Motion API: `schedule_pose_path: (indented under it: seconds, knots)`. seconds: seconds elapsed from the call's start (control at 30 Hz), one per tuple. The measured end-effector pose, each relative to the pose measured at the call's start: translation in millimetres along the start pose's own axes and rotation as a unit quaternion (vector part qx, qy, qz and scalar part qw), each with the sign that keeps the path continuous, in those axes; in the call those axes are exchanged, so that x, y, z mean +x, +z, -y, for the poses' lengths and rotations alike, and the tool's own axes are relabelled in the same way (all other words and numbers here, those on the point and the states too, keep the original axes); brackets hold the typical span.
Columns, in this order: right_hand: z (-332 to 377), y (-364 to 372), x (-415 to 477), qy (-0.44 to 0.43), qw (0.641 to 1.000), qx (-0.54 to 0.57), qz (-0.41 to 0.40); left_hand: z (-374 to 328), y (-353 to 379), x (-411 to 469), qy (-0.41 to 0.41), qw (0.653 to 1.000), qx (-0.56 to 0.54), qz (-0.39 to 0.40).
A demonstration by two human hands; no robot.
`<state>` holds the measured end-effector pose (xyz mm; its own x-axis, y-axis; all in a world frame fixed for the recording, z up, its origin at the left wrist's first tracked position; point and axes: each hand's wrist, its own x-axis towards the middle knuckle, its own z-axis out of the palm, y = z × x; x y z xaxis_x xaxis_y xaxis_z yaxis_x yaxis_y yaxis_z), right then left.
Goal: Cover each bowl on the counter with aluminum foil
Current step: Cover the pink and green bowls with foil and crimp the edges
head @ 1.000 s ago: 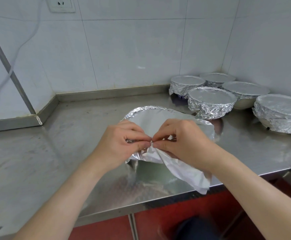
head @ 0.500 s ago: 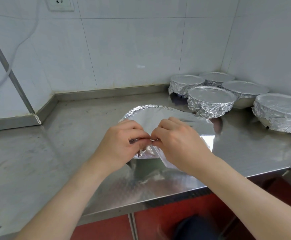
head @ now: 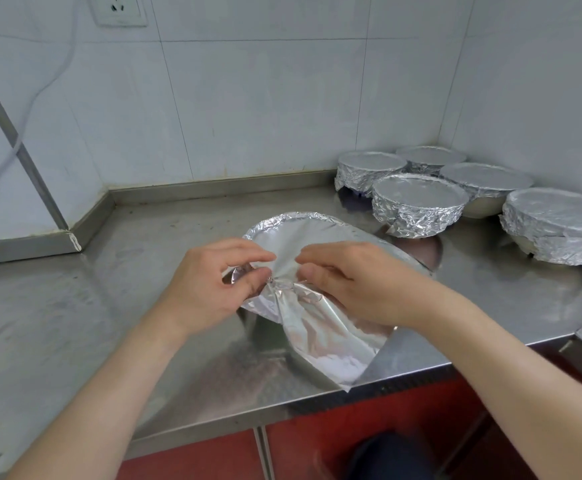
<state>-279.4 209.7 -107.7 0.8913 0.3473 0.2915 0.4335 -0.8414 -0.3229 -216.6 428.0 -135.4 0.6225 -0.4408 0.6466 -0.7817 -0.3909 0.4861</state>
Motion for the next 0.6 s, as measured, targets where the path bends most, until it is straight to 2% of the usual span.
schedule_pose_path:
  seconds: [0.1, 0.2, 0.27, 0.37, 0.43, 0.5, 0.6]
  knots:
    - [-6, -4, -3, -0.007, 0.998, -0.031, 0.051, -8, 2, 4, 0.018, 0.999, 0.004, 0.043]
    - [-3, -2, -4, 0.013, 0.992, -0.072, 0.105, -9, 12, 5, 0.047, 0.990, 0.078, 0.110]
    - [0, -4, -4, 0.018, 0.990, -0.075, 0.122, -7, 15, 5, 0.053, 0.983, 0.116, 0.135]
    - [-5, -5, -2, -0.003, 0.989, -0.072, 0.129, -7, 13, 8, 0.063, 0.982, 0.103, 0.148]
    - [-9, -5, -2, -0.008, 0.995, -0.030, 0.091, -8, 12, 10, 0.060, 0.987, 0.071, 0.132]
    - [-11, -5, -3, -0.019, 1.000, 0.013, 0.020, -11, 11, 9, 0.038, 0.995, 0.024, 0.088]
    - [-8, -2, -4, -0.057, 0.997, 0.005, -0.043, -16, 11, 6, 0.033, 0.998, 0.001, 0.046]
